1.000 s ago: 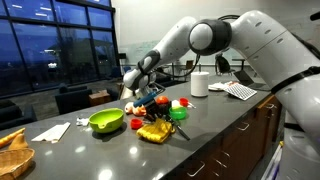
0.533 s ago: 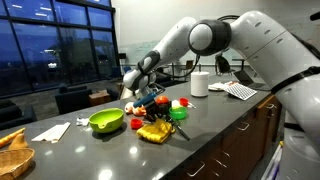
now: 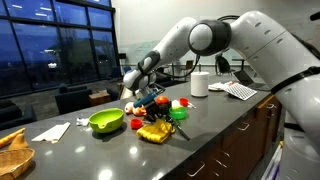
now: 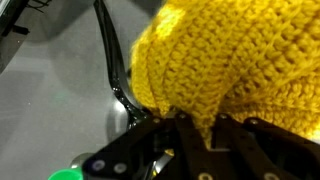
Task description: Use the yellow object to wipe the table
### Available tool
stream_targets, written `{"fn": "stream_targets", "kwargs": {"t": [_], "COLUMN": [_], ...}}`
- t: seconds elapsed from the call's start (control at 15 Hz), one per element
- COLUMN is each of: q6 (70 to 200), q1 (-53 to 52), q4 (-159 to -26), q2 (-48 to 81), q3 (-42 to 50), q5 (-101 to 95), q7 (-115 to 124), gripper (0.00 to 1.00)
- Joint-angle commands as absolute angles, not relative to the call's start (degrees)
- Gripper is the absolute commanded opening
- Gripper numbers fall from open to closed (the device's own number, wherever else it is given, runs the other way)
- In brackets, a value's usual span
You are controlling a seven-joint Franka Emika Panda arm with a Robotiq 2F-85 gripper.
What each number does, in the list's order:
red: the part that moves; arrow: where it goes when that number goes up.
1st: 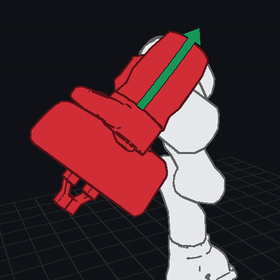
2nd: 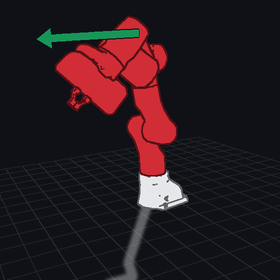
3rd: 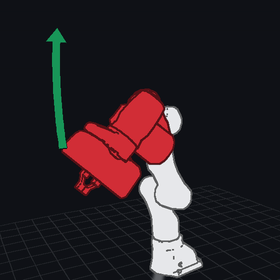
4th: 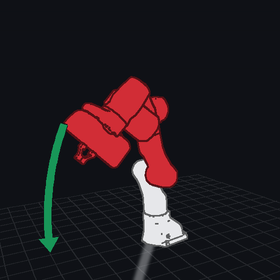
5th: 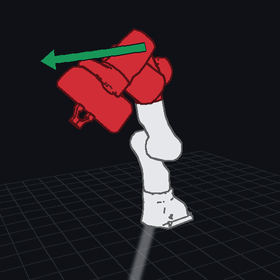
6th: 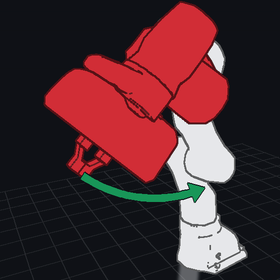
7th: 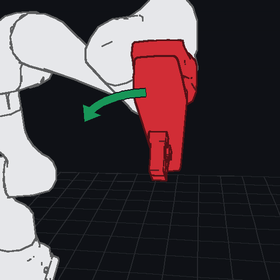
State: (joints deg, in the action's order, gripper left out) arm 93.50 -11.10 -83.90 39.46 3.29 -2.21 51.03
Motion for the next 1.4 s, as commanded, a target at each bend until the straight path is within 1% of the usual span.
{"fn": "stream_targets", "kwargs": {"t": [0.0,0.87,1.33], "q6": [94.8,98.0,97.7], "q1": [-10.0,-6.4,-4.4], "q4": [-86.9,-105.3,-110.0], "q2": [38.7,29.9,27.8], "q3": [3.0,6.3,7.6], "q5": [-1.8,-6.6,-12.7], "q7": [49.8,48.4,46.5], "gripper": [0.04,0.04,0.04]}}
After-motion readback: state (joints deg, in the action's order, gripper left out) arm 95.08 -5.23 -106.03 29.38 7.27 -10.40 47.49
